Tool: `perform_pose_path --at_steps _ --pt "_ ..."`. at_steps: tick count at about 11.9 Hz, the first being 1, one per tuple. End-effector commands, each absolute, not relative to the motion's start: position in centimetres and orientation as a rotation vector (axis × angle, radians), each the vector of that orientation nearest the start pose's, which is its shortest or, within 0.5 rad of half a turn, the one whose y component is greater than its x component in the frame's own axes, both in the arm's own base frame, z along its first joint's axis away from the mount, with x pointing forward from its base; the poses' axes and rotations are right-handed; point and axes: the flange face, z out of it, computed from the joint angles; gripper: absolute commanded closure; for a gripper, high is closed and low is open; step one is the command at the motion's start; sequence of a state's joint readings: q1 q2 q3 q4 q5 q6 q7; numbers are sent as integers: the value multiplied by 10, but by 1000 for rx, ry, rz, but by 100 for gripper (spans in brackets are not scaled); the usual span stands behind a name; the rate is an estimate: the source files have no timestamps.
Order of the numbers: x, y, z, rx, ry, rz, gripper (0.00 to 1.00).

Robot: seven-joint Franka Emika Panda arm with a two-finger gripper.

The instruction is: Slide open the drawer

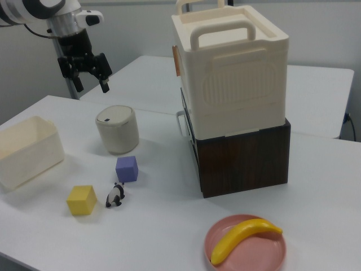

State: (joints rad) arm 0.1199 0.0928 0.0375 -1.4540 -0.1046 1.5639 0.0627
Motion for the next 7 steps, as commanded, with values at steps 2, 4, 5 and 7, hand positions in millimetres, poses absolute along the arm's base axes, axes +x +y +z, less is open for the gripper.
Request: perform_pose_path --at_steps 2,4,5,7 --pt "577 86 626 -3236 -176 -76 0" --pt "576 87 628 -3234 -198 -83 0" --pt "576 87 628 -3232 -231 -81 0" --pt "576 87 626 -3235 -269 -73 0"
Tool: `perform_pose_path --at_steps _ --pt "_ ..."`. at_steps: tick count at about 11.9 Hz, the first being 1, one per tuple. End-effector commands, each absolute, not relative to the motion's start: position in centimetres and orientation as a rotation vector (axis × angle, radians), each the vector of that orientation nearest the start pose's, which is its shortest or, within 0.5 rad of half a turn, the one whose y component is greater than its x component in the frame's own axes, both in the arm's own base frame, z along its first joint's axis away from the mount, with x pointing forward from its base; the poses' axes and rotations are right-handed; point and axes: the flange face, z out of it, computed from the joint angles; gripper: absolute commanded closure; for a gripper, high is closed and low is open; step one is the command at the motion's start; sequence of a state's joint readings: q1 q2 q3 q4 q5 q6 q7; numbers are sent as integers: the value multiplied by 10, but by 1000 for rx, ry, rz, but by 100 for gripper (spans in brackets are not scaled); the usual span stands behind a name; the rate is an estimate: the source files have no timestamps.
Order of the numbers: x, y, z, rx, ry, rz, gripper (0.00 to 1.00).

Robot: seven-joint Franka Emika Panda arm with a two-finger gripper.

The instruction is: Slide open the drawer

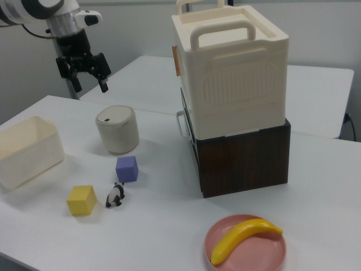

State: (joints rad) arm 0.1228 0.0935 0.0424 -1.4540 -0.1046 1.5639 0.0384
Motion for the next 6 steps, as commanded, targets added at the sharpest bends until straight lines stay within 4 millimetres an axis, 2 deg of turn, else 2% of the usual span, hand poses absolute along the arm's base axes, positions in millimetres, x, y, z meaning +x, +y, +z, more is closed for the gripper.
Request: perform_pose_path --at_steps 1,2,3,6 --pt "578 88 623 -3241 -275 -66 0" --pt "579 87 620 -3264 -293 -65 0" --pt "578 96 614 -3312 -344 -55 0" --pt "584 100 586 -3359 -399 -80 0"
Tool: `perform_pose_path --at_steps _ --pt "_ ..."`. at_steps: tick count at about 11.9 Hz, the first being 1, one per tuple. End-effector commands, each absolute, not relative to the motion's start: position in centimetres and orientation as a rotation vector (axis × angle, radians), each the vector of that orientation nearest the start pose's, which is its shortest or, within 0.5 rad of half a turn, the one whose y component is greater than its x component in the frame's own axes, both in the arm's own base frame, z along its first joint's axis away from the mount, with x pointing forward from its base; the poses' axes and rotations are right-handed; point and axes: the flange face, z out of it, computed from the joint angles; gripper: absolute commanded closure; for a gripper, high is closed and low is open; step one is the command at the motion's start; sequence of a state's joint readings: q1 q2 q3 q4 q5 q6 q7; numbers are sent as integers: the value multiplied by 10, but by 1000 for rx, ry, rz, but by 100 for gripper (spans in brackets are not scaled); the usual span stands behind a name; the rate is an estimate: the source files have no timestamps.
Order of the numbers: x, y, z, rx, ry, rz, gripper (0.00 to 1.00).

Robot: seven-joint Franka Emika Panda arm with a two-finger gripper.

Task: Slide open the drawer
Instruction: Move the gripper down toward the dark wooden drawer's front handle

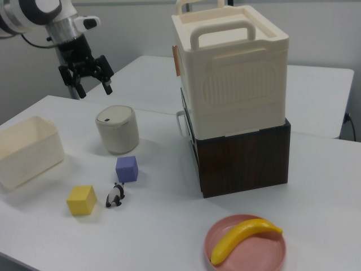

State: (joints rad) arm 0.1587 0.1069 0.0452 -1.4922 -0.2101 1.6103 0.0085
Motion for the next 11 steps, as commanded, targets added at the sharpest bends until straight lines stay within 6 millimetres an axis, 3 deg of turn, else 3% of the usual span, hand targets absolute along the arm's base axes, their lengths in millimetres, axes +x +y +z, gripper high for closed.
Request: perform_pose_path --at_steps 1,8,11 --pt "588 100 574 -3379 -402 -58 0" --pt "588 104 550 -3512 -531 -55 0" --pt "581 115 484 -3767 -592 -272 0"
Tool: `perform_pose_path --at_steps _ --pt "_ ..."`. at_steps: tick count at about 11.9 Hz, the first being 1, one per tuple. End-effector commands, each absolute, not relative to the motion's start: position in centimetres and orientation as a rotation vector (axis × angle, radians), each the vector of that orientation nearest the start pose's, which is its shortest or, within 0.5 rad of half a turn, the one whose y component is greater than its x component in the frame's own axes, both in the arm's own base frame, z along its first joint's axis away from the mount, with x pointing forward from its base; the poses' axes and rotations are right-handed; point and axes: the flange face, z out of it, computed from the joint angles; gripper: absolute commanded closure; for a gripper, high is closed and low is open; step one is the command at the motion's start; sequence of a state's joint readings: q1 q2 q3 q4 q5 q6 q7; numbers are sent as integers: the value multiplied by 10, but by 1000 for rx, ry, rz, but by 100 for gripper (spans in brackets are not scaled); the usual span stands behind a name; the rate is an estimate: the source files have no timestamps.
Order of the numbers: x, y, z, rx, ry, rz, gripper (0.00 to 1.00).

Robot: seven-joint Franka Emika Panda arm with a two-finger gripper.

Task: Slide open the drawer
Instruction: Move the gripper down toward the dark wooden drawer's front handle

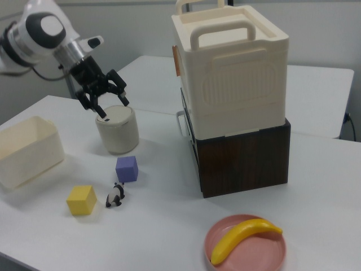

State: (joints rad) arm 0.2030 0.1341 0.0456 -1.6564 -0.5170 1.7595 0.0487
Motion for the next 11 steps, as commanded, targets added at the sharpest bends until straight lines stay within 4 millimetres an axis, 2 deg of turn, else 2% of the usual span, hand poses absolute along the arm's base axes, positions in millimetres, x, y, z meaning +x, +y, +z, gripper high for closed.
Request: perform_pose_path --at_steps 1,2,5,6,9,10,11 --pt "581 113 466 -3834 -601 -357 0" --pt "583 112 463 -3851 -623 -374 0" --pt "590 103 468 -3883 -704 -467 0" --pt "595 89 470 -3885 -686 -470 0" --pt "602 71 461 -3893 -839 -375 0" --pt "607 65 460 -3888 -882 -445 0" --pt "612 57 449 -3910 -913 -425 0"
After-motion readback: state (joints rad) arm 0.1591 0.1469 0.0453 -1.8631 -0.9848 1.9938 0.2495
